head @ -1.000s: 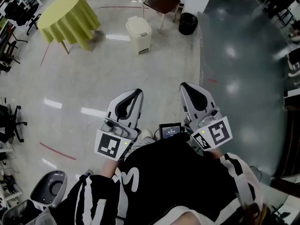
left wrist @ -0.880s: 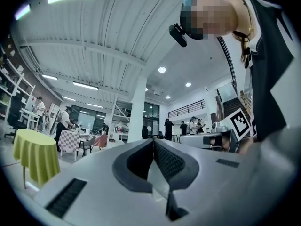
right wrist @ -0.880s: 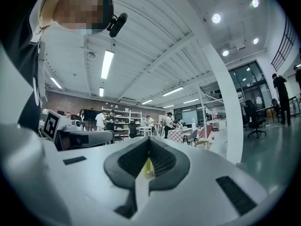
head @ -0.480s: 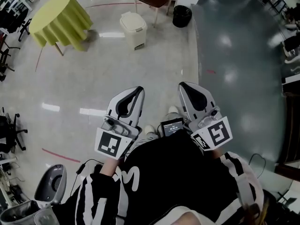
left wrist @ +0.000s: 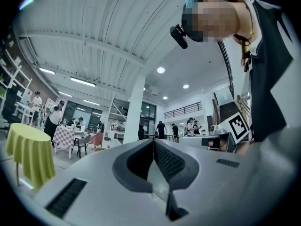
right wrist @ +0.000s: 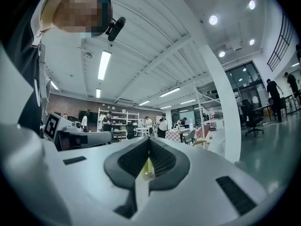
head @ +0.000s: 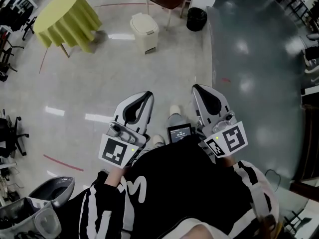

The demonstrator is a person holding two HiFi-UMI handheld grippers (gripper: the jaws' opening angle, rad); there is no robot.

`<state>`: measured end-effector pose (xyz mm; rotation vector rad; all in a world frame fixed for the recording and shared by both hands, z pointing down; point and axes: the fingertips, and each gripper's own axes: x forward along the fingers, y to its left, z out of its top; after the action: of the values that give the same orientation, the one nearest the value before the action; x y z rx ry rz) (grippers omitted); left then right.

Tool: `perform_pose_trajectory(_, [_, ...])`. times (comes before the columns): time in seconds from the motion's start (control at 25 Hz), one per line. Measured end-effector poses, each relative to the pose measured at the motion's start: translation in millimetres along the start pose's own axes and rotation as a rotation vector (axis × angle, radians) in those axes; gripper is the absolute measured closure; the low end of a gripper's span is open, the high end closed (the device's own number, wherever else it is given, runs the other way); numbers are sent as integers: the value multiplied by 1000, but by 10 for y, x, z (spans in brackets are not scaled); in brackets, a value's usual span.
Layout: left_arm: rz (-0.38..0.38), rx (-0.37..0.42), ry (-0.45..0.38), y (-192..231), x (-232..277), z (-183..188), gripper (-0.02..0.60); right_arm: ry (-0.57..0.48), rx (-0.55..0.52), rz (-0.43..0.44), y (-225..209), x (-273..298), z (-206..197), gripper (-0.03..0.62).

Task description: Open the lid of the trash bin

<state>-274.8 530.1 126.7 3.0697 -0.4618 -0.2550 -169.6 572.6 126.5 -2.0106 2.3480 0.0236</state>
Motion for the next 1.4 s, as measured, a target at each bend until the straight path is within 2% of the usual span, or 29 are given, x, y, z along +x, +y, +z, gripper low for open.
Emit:
perform_pose_trajectory(0.2, [34,15,6,215,167,-25,571,-7,-3,37,-122,254,-14,583])
perform_pose_trajectory(0.52, [73,40,-5,395,595,10,571,6,-4,61,-552,489,22,583])
perform_pose_trajectory(1.12, [79,61,-9,782,1590,-4,571,6,19,77,-1485,1042,60,583])
perform_pose_trajectory(1.4, [119,74,-13,941,2052,-64,571,2,-33,116,-1911,1289,63,583])
